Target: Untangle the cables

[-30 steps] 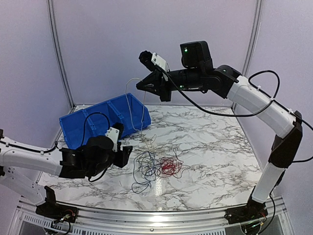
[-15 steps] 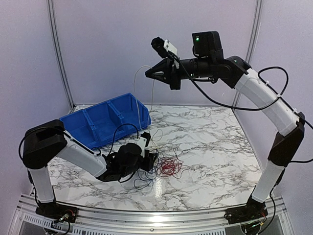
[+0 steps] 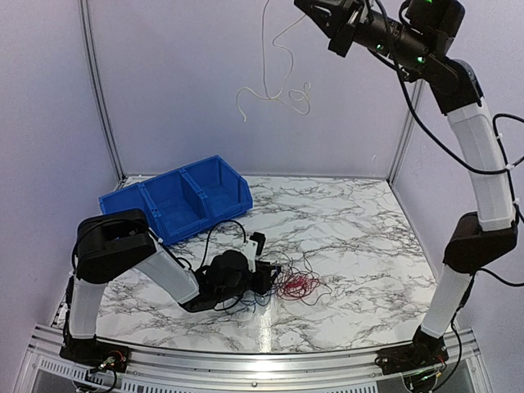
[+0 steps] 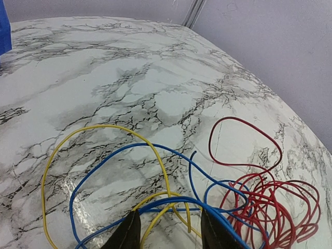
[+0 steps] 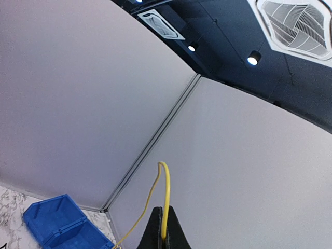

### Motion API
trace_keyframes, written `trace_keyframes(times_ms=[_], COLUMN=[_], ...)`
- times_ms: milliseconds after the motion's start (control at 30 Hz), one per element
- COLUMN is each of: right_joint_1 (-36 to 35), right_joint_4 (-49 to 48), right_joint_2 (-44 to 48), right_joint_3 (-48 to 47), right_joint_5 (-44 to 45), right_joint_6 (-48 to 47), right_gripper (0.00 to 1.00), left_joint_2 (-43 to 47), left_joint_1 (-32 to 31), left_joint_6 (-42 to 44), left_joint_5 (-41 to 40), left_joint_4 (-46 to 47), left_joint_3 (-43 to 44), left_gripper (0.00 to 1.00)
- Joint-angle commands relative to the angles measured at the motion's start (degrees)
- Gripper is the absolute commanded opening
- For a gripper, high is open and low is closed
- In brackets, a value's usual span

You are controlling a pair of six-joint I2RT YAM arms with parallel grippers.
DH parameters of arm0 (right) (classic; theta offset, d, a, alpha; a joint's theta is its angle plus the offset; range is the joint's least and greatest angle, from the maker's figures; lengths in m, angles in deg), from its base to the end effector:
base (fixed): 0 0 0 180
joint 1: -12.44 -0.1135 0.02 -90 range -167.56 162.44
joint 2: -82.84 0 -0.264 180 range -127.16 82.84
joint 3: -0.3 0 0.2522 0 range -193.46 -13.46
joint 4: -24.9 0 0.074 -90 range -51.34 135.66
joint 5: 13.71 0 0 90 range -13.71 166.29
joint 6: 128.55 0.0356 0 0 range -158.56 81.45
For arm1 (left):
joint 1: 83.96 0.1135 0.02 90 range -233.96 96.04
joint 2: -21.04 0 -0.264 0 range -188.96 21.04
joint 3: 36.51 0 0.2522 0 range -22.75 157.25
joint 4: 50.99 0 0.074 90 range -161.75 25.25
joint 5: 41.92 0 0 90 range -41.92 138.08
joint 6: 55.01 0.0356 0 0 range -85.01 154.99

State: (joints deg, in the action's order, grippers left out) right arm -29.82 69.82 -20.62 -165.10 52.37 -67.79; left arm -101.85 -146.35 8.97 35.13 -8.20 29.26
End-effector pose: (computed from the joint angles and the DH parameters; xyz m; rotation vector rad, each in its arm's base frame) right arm 0.2138 0.2138 0.6240 -1.0315 0.8137 0.4594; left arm 0.1950 -0.3557 0.0965 0.4335 1.8560 -0.8737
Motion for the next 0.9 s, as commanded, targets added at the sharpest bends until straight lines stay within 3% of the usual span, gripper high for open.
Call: trace_keyframes(times_ms=[0,233,567,667,867], right_joint_1=[-0.2,0.4,3.5,3.4,3.4], right_joint_4=[-3.0,2.7,6.4,7.9,9.1], right_joint_2=[0.6,3.1,7.9,8.4,8.9], right_joint_3=[-1.1,8.8,30.3,34.0,40.1], right_joint_5=[6.1,6.3,0.7,-2.1,-7.2], right_joint_6=[-2.1,-2.7,-3.7,-4.7,-7.0], right_gripper=[0.00,0.00,0.00,0.00,0.00], left_joint_2=[1.1,15.4,37.1,43.4,52.0], left_joint_1=[-0.3,-0.4,-1.2,-1.2,-1.2], left_joint_6=[-0.2,2.0,1.7,4.1,13.9], left_joint_5=[1.6,-2.0,-6.8,-8.3,-8.3], left_joint_4=[3.3,3.2,1.6,-3.1,-21.9], left_joint_3=[0.4,-5.9,-15.2,-15.5,-9.0], left_gripper=[0.42,0.49,0.54,0.55,0.56])
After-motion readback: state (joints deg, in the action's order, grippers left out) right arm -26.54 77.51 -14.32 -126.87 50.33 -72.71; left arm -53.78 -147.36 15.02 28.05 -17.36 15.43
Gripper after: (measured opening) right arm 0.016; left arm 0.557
